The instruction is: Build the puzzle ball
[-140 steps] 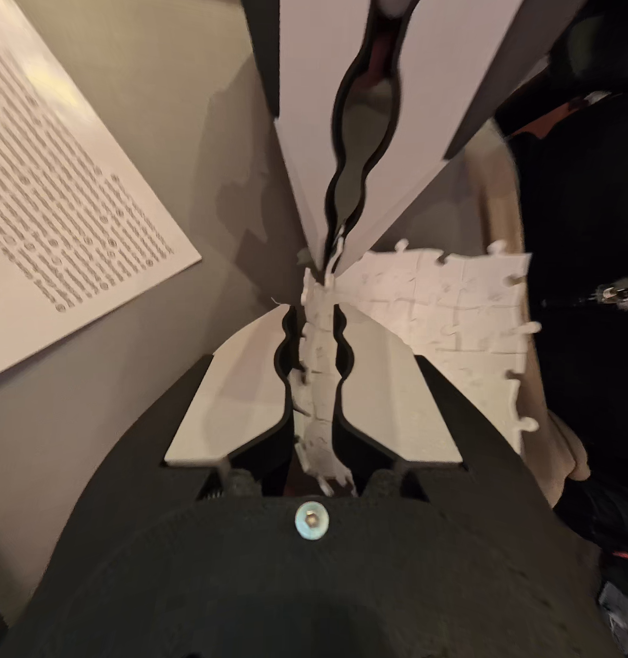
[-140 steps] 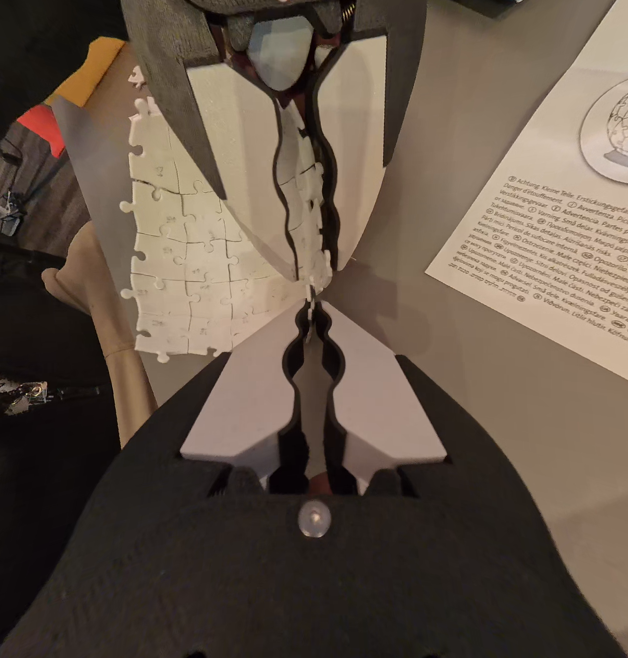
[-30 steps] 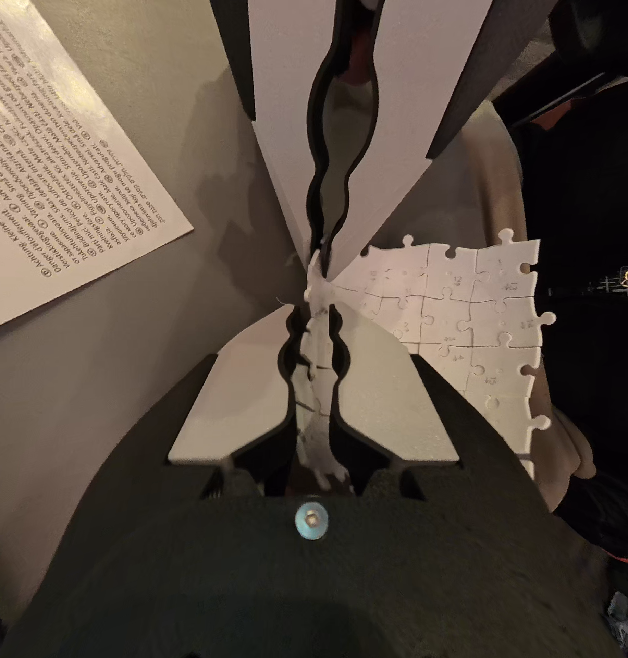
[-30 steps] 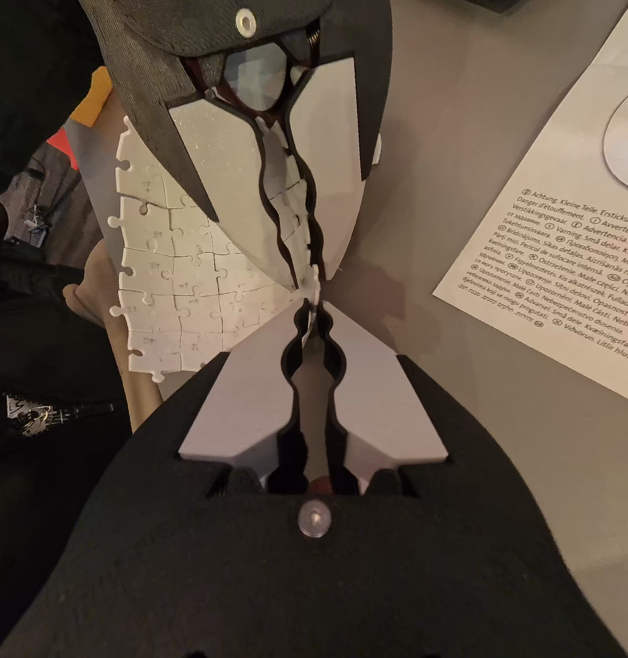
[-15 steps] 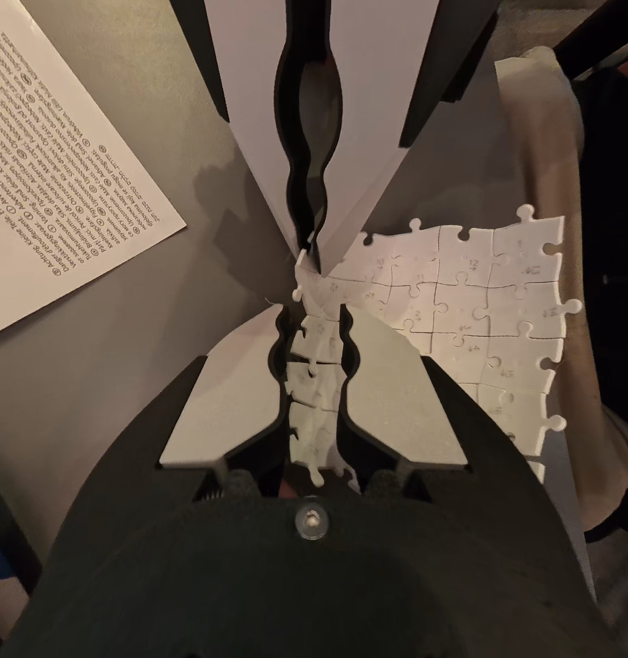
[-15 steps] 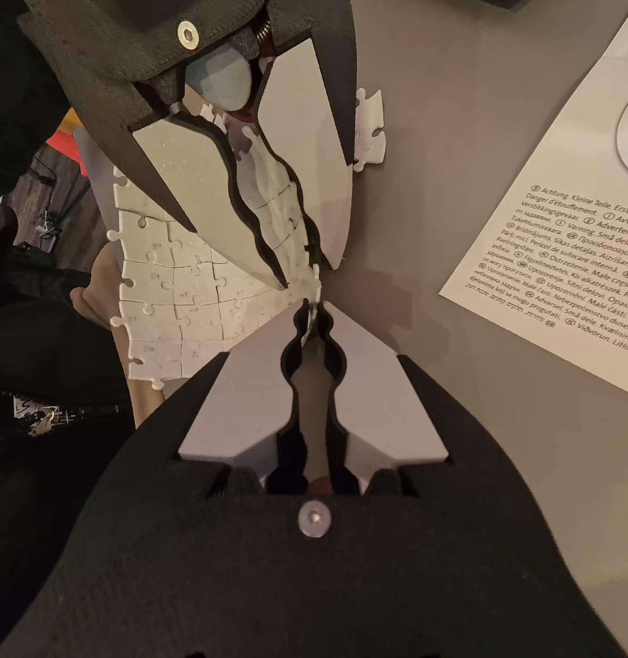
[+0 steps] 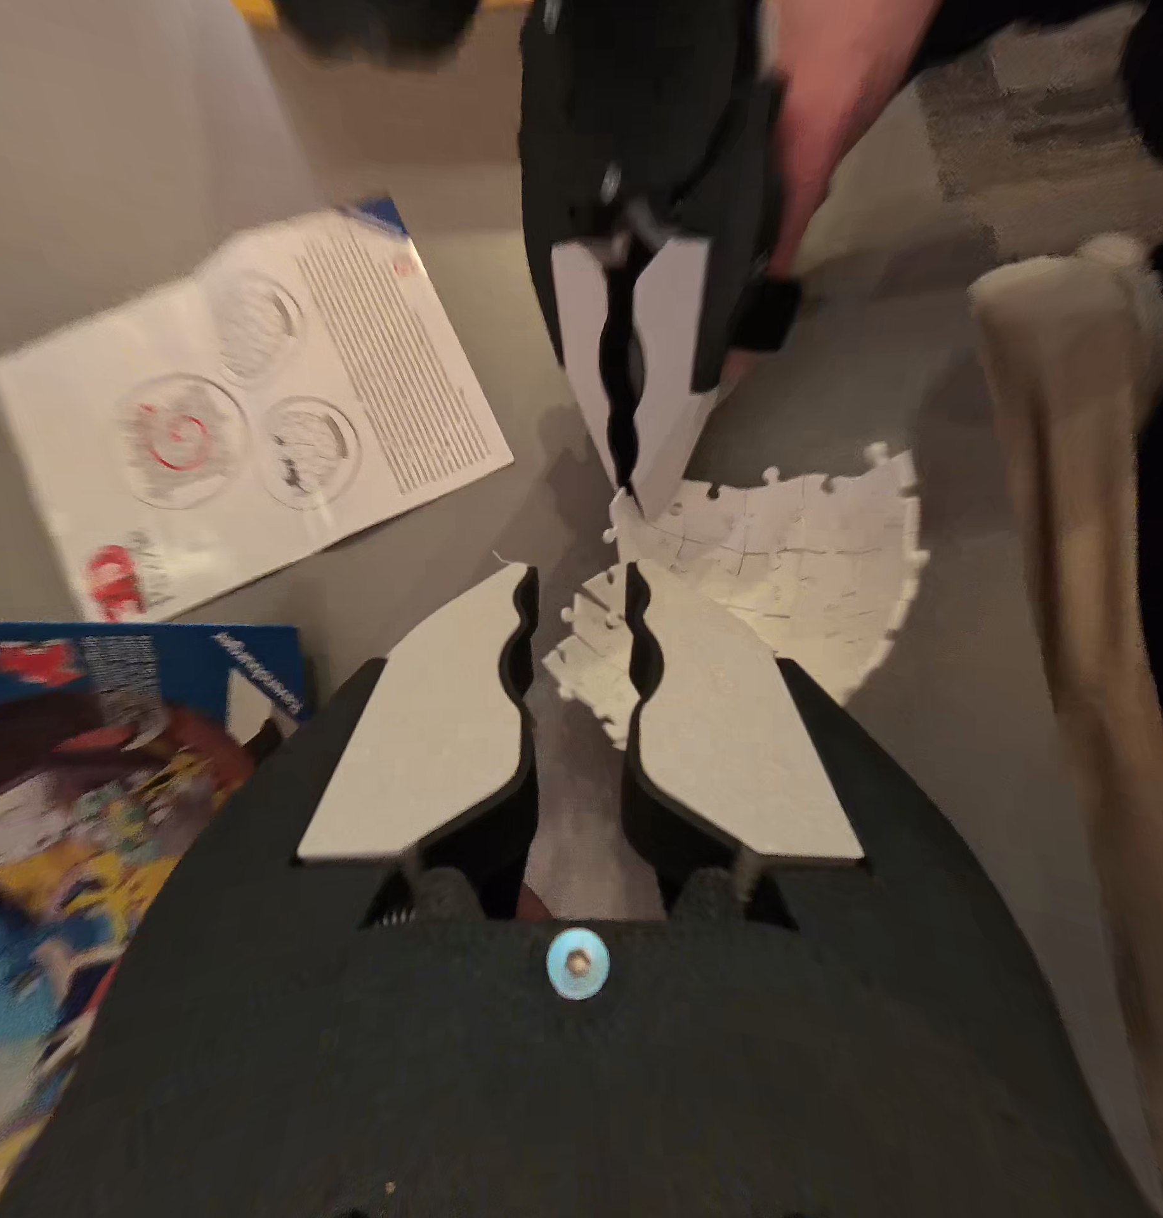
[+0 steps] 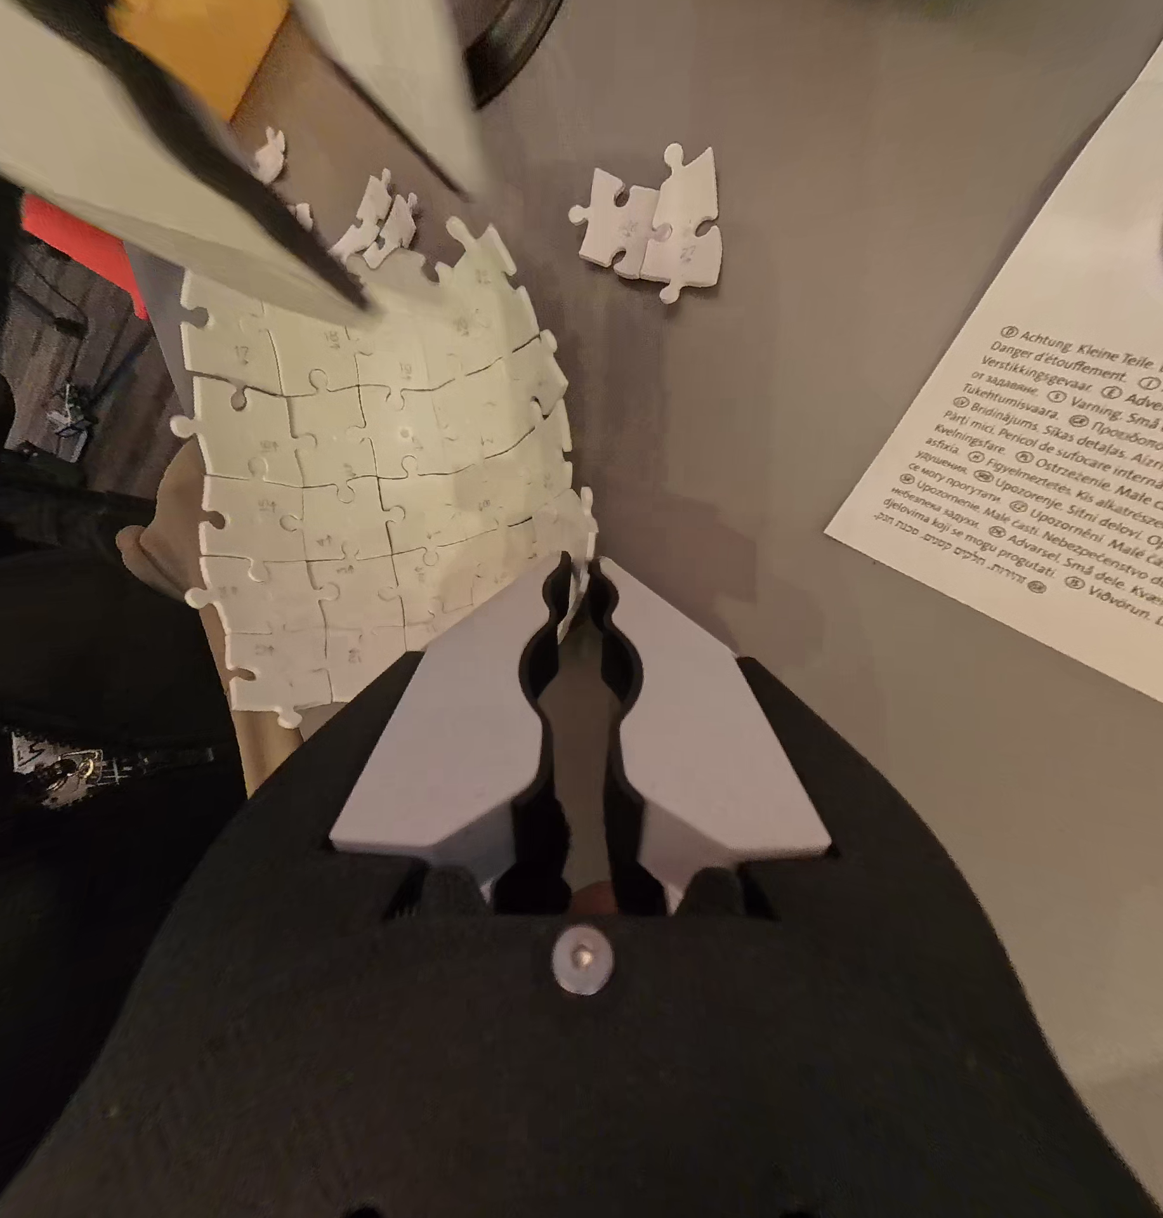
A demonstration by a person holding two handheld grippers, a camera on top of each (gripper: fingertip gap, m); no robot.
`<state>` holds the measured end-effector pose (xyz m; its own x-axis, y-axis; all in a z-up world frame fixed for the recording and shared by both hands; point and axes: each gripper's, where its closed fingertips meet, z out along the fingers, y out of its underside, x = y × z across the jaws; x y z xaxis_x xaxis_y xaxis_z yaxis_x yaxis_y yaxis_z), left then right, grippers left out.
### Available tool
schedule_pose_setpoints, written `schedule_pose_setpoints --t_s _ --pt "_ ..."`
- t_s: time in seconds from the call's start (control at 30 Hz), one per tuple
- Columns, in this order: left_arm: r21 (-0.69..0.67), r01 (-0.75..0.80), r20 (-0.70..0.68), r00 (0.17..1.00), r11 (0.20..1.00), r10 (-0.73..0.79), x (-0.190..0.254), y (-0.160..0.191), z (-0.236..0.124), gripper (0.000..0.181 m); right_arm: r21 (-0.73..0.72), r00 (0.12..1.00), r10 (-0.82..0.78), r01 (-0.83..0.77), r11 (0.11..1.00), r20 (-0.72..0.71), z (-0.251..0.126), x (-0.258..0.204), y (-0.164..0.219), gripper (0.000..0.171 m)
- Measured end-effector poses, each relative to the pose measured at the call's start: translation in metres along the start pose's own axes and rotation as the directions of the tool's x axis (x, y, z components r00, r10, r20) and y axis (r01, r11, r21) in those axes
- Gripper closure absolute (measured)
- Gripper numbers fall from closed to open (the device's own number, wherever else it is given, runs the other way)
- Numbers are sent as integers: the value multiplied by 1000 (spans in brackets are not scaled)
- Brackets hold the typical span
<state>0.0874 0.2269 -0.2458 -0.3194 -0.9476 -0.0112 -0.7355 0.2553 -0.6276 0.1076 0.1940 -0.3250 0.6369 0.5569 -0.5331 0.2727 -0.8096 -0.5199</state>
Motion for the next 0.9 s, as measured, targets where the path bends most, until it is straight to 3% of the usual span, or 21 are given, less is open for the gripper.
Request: schedule_pose_setpoints --t_s 0.17,0.37,0.63,0.9 --pt "87 -98 149 985 991 84 58 -34 -44 154 -1 1000 -7 7 1000 -13 -1 -1 1 167" --pt "6 -96 283 955 995 90 102 8 -11 151 -13 994 -75 74 997 -84 -1 -1 1 159" --pt "-45 -165 492 855 985 166 87 26 13 150 -79 954 -216 203 976 -210 -1 4 2 155" --pt "-87 -200 527 822 976 215 78 32 15 153 -141 870 -392 366 920 -299 2 7 -2 147"
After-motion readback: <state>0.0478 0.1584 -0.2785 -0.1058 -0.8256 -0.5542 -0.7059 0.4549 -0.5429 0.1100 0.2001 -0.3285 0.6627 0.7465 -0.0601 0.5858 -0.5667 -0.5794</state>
